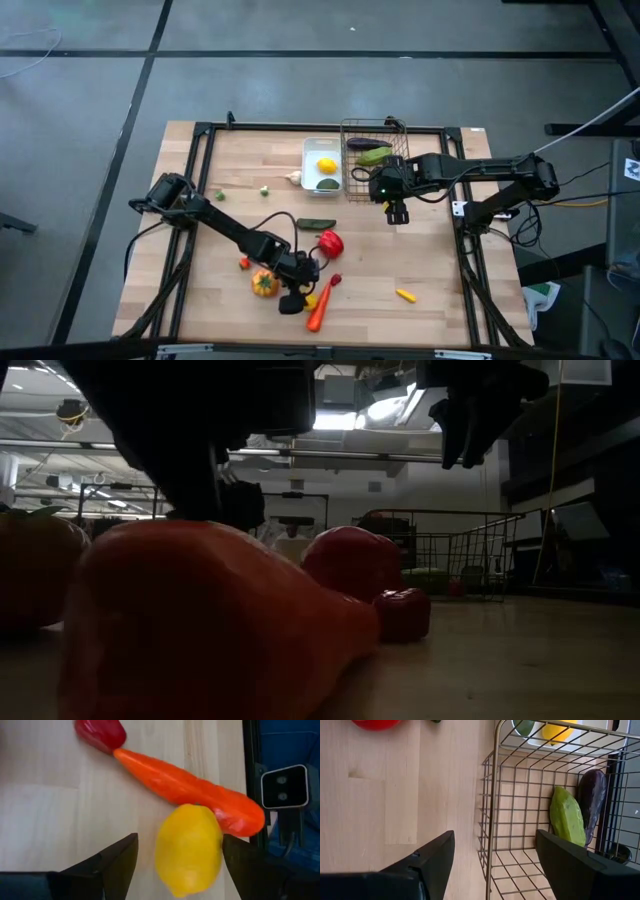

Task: Sort produce into baskets
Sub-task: Put the yellow lemon into the white bin

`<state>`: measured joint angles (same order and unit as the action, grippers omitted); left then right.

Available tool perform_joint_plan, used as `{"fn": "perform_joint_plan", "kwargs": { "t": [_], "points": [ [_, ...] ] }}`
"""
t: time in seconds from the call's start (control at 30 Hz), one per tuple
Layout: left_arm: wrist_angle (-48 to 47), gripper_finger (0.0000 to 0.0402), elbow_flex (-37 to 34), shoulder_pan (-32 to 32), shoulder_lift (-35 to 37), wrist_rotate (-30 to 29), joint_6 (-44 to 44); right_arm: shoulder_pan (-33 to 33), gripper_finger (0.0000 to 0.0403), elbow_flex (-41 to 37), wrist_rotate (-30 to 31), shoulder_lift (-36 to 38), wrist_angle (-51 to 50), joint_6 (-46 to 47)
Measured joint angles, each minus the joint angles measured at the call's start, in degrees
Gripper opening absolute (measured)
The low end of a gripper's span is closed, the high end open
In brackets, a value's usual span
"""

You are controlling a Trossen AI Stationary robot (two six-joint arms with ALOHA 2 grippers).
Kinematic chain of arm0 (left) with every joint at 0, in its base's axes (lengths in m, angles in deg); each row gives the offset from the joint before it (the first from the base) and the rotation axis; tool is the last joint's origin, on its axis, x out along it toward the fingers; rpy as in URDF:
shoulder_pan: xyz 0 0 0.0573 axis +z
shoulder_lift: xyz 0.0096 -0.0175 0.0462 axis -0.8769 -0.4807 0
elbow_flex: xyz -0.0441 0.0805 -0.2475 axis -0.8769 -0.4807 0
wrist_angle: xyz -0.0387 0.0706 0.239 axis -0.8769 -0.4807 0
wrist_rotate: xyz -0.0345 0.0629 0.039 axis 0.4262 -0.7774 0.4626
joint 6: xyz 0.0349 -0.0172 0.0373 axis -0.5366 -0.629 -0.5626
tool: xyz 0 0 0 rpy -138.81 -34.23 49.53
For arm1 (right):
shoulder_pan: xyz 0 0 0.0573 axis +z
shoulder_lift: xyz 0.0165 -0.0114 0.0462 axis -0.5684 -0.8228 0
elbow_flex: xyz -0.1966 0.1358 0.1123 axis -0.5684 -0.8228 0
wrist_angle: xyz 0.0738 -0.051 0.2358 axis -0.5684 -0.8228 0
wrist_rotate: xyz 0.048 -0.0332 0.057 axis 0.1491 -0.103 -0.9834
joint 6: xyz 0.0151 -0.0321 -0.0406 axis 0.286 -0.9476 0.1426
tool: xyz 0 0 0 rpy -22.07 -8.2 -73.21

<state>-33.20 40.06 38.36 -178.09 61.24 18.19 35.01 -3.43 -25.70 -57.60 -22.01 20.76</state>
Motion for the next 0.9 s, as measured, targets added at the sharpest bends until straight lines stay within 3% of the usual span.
{"fn": "perform_joint_plan", "kwargs": {
  "t": [0.5, 0.9],
  "points": [
    [0.8, 0.0283, 0.1, -2.4, -0.8, -0.3, 0.5, 0.0, 0.0276, 0.0, 0.0, 0.0, 0.0, 0.0],
    [0.2, 0.0283, 0.2, -1.0, -0.9, -2.2, 10.9, 0.0, 0.0276, 0.0, 0.0, 0.0, 0.0, 0.0]
  ]
}}
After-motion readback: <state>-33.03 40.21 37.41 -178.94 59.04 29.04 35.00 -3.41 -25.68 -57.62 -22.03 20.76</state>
